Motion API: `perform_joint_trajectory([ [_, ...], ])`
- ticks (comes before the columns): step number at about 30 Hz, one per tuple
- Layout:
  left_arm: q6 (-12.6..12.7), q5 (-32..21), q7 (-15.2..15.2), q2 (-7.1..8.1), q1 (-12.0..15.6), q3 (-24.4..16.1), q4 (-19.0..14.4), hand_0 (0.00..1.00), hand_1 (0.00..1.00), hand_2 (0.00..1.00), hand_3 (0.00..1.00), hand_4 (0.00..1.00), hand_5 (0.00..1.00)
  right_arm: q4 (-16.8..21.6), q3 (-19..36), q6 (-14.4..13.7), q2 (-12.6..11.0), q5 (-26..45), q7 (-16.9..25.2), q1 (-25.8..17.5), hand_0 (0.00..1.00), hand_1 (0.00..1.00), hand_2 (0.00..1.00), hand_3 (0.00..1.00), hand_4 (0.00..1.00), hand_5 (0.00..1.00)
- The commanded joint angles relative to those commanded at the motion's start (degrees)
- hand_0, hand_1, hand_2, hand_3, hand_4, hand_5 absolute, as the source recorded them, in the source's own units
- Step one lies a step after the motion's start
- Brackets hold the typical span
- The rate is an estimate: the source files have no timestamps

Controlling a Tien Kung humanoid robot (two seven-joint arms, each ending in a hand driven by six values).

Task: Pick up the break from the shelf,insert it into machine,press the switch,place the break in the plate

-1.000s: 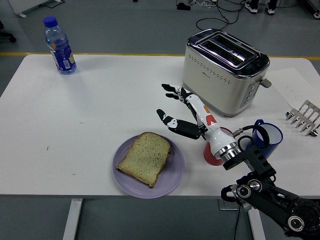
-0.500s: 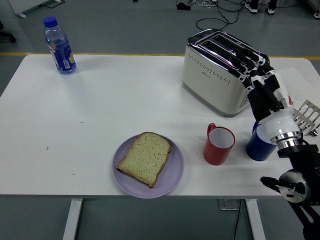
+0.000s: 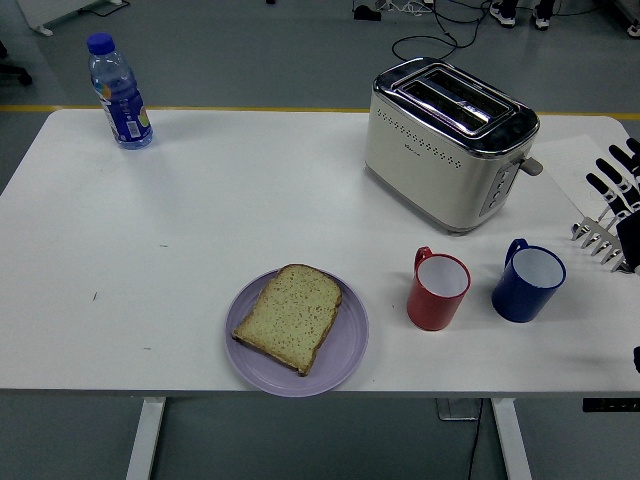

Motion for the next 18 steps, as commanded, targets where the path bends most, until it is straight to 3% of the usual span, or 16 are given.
perform_joint_trajectory([
  [18,0.09,2.74,0.47,0.0,0.82,-1.88,0.0,0.42,0.505,0.609,0.734,0.552,0.998,-5.73,2.58,-3.63,1.08,4.04,2.98,-1.03,0.696,0.623,0.65,0.597,0.492,0.229],
])
